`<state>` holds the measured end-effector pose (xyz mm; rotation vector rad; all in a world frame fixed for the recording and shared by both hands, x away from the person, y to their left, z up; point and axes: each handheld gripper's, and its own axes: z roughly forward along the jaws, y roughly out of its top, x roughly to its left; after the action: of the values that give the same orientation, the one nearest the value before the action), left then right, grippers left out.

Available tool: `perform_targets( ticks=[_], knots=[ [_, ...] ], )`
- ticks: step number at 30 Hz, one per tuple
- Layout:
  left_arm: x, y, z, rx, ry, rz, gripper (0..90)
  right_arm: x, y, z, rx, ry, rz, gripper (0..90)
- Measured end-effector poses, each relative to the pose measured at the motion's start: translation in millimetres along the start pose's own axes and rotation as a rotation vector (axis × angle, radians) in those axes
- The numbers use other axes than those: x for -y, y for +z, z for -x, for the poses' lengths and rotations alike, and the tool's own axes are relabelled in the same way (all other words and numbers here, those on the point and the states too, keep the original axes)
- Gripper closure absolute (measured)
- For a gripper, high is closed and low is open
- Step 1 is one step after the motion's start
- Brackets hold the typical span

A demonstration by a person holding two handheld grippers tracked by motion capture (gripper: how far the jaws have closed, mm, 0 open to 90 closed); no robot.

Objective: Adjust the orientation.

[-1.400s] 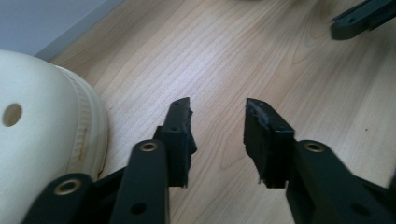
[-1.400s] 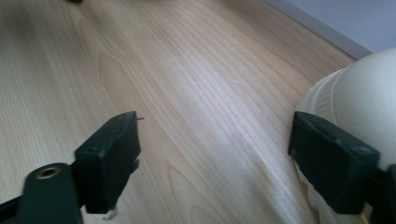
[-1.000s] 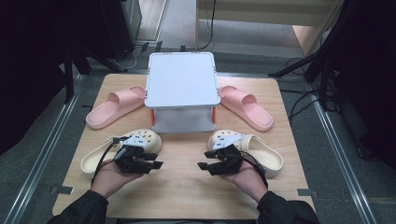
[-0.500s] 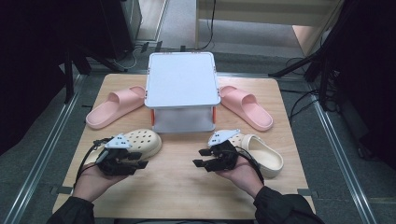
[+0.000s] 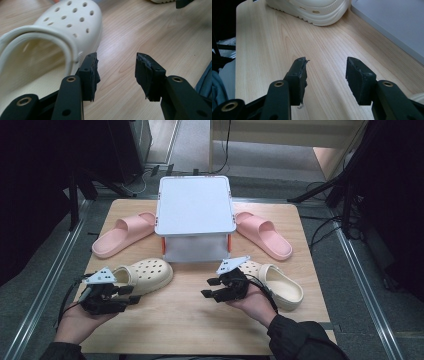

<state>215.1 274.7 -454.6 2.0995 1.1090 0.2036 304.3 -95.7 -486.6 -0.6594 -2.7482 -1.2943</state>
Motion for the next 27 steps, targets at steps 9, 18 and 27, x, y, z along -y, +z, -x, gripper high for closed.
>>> perform_targets(
  ticks=[9, 18, 27],
  knots=[
    [11.8, -1.4, -23.9, -0.072, -0.066, 0.008, 45.9, -2.6, 2.8, -0.7, -0.009, -0.003, -0.004, 51.1],
    [8.2, 24.5, -42.2, -0.023, -0.093, -0.028, 58.1, -1.8, 2.9, -1.0, -0.004, -0.012, -0.013, 50.7],
    [-1.3, 33.2, -44.3, -0.009, -0.038, -0.028, 72.7, 0.3, 1.7, -1.7, -0.002, -0.007, -0.026, 50.6]
  ],
)
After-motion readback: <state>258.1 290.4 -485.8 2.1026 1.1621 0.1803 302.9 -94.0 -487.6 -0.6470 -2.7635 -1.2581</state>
